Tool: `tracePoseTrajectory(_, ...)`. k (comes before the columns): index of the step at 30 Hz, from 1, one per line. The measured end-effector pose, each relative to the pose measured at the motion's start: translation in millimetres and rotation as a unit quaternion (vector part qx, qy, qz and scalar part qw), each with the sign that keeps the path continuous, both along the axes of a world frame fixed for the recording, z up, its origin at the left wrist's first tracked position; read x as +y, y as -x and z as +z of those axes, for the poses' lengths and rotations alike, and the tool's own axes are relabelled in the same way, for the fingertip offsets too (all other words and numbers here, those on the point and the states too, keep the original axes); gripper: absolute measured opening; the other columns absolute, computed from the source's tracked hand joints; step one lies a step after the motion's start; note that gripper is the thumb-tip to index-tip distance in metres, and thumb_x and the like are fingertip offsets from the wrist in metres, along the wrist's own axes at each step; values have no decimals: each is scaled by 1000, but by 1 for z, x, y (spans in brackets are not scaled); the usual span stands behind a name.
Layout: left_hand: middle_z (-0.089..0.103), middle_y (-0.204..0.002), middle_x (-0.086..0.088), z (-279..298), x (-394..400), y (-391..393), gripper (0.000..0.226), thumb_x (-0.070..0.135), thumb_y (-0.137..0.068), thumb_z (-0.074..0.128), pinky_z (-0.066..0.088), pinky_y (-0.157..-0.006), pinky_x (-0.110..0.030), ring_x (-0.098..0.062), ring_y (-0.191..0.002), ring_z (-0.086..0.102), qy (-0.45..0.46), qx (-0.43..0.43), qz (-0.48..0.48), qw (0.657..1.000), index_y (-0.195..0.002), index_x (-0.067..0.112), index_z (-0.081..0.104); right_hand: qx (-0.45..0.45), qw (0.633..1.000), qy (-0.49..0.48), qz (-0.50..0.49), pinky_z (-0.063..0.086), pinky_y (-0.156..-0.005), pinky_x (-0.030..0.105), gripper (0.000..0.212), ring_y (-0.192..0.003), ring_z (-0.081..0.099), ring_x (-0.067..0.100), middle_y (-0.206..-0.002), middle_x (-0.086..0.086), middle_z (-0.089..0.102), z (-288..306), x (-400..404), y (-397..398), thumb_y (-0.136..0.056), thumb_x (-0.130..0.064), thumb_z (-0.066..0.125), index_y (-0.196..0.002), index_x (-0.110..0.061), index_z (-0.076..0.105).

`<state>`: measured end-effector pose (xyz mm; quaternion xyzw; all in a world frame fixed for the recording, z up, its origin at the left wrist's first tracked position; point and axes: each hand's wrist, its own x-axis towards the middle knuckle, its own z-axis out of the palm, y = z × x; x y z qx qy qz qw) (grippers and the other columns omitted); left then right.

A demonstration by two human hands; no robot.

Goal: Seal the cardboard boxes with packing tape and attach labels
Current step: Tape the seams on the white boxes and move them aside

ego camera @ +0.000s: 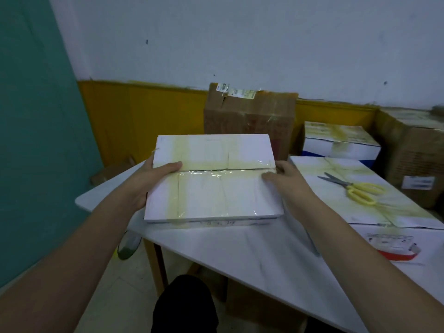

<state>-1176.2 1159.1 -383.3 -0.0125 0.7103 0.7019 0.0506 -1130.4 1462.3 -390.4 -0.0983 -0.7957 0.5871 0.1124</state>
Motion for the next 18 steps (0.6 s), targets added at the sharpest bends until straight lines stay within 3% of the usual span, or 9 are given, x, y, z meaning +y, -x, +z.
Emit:
tracePoseTrajectory(2, 69, -116, -4, -2, -4, 3, 60, 33, -86, 77, 60, -68, -39, -25, -96, 71, 9, 26, 3, 1000, -135, 37, 43, 23, 998, 37, 41, 52, -82, 26, 55, -106, 61, 11, -122, -11, 61, -10, -4, -9, -91, -21, 68, -141, -27, 46)
tracePoseTrajectory(5, 70, -117, -2, -7, -6, 9, 61, 37, -85, 77, 60, -71, -37, -23, -98, 72, 25, 57, 6, 998, -139, 34, 48, 59, 997, 10, 53, 46, -72, 11, 61, -93, 57, -8, -106, -30, 56, -22, -10, -16, -91, -18, 70, -142, -35, 41)
tracePoseTrajectory(8, 69, -118, -1, -9, -6, 10, 62, 39, -85, 76, 59, -74, -38, -23, -102, 70, 37, 75, 0, 996, -139, 34, 48, 65, 997, 4, 44, 45, -74, 9, 62, -92, 56, -12, -105, -36, 53, -23, -11, -22, -91, -19, 70, -144, -36, 41)
tracePoseTrajectory(10, 67, -119, 0, -10, -5, 10, 59, 43, -86, 74, 56, -73, -35, -21, -100, 68, 54, 82, 19, 995, -138, 31, 49, 61, 997, -27, 35, 43, -84, 14, 64, -98, 54, -7, -112, -32, 52, -21, -12, -24, -93, -23, 69, -147, -35, 37)
tracePoseTrajectory(14, 58, -131, -7, -23, -7, 10, 87, 81, -72, 63, 53, -90, -42, -28, -109, 61, 257, 50, 120, 958, -133, 20, 59, 10, 994, -104, 13, 40, -93, 28, 62, -124, 50, 17, -139, -9, 50, -12, -19, -16, -96, -33, 62, -150, -25, 33)
tracePoseTrajectory(16, 60, -128, -7, -28, -13, 6, 74, 69, -83, 64, 53, -92, -42, -29, -110, 60, 238, 34, 109, 965, -133, 16, 60, -20, 990, -137, 1, 42, -93, 30, 58, -126, 50, 24, -143, 1, 51, -8, -26, -13, -98, -32, 60, -148, -18, 35)
tracePoseTrajectory(18, 61, -126, -5, -26, -26, -1, 64, 58, -89, 65, 53, -96, -43, -28, -112, 61, 187, 9, 106, 977, -134, 13, 58, -18, 973, -232, -16, 42, -95, 29, 54, -127, 50, 27, -146, 9, 48, -7, -34, -11, -99, -25, 57, -147, -11, 36)
